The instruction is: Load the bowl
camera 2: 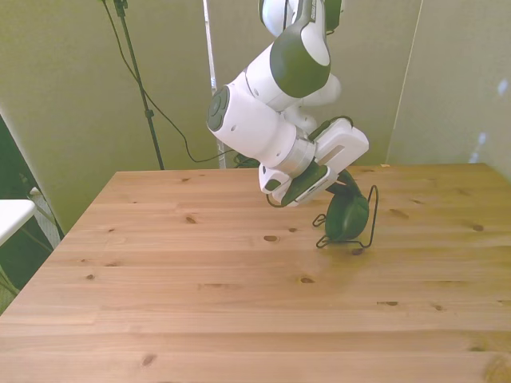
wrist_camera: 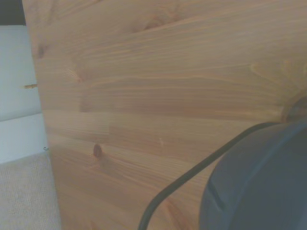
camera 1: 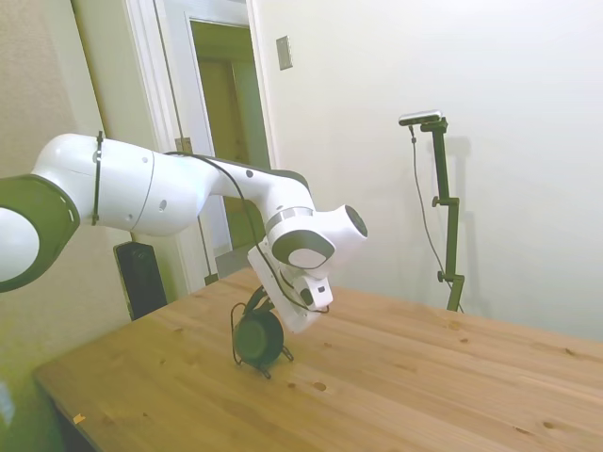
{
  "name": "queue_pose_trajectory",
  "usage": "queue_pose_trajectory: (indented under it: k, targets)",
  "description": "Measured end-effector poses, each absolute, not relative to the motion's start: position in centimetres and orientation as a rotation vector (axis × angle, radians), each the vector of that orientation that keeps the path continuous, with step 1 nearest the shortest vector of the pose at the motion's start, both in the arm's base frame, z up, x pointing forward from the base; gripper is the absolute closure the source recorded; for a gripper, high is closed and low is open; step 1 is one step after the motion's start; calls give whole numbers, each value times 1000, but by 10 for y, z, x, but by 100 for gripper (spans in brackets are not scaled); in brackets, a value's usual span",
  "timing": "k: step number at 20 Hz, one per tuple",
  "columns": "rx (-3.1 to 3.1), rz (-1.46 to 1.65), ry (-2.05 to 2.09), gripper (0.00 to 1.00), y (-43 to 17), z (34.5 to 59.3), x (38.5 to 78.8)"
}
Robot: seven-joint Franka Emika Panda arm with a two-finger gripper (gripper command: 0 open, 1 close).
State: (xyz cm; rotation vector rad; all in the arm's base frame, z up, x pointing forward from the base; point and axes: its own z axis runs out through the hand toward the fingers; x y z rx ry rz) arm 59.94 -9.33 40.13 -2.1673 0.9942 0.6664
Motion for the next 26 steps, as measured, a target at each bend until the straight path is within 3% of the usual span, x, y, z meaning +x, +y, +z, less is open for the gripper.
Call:
queue_pose_trajectory:
  k: [11, 16, 18, 26]
  targets:
    - [-2275, 540, 1121, 0, -86, 454, 577]
    - [-2358, 317, 1310, 0, -62, 527, 531]
    - [-2395, 209, 1380, 0, -45, 540, 511]
    - [-2595, -96, 1681, 0, -24, 520, 462]
